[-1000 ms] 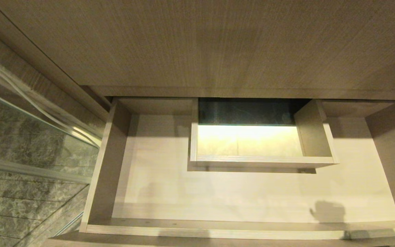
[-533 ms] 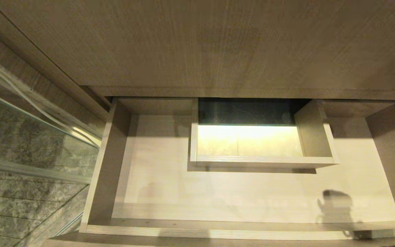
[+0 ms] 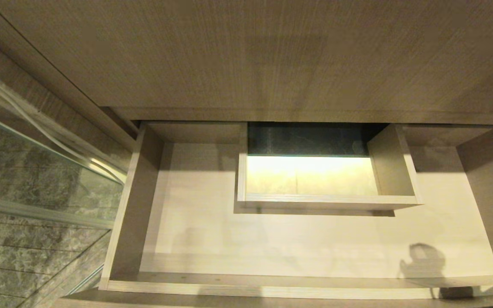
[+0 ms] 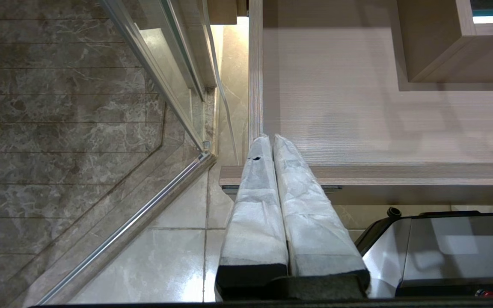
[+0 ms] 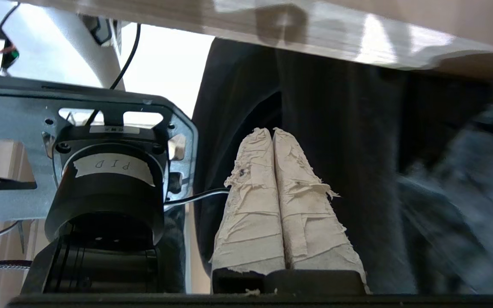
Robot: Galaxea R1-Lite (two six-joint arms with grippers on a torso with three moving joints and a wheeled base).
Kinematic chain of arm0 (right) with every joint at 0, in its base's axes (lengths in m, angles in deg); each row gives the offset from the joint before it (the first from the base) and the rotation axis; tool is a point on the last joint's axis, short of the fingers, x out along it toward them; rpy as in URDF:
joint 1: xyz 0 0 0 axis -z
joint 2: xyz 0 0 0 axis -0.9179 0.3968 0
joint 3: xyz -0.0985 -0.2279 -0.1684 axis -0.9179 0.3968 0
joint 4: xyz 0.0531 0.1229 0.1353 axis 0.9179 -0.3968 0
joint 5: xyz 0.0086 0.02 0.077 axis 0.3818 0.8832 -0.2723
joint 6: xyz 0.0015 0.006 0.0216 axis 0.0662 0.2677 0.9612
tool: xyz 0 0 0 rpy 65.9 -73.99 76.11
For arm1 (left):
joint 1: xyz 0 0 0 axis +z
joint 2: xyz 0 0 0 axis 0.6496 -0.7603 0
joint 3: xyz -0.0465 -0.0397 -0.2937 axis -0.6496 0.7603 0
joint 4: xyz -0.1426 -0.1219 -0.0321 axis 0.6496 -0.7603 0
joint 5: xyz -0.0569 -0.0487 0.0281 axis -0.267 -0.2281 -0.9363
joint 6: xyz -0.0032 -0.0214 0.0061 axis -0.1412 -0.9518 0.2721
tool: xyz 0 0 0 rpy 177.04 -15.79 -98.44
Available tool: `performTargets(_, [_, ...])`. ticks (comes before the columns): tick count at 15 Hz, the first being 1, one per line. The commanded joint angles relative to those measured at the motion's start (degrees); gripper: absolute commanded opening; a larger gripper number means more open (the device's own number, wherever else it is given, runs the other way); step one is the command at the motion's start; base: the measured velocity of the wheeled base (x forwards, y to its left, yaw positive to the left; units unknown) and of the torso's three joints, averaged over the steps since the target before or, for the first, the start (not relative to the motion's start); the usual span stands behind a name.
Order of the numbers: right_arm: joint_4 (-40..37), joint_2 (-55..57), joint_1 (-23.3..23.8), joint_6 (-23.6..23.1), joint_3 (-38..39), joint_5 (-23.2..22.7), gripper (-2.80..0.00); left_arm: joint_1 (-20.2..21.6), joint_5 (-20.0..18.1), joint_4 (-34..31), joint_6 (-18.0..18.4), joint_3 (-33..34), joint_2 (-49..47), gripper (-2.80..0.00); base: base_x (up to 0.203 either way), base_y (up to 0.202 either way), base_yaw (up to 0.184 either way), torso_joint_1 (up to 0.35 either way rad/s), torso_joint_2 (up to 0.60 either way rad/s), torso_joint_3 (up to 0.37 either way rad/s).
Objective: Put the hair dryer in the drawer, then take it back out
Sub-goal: Close the drawer
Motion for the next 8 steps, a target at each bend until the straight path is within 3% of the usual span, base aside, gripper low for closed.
performTargets(1, [-0.3, 2.0, 0.0, -0.2, 0.7, -0.3, -2.8, 0.0, 0.0, 0.0, 0.0, 0.0, 0.0, -2.8, 0.0, 0.0, 0.0, 0.0, 0.0, 0.0])
performTargets(8, [2.7, 7.6, -0.3, -2.1, 0.5, -0.4, -2.8, 0.0, 0.0, 0.0, -0.1, 0.0, 0.0, -2.8, 0.0, 0.0, 0.0, 0.0, 0.0, 0.0])
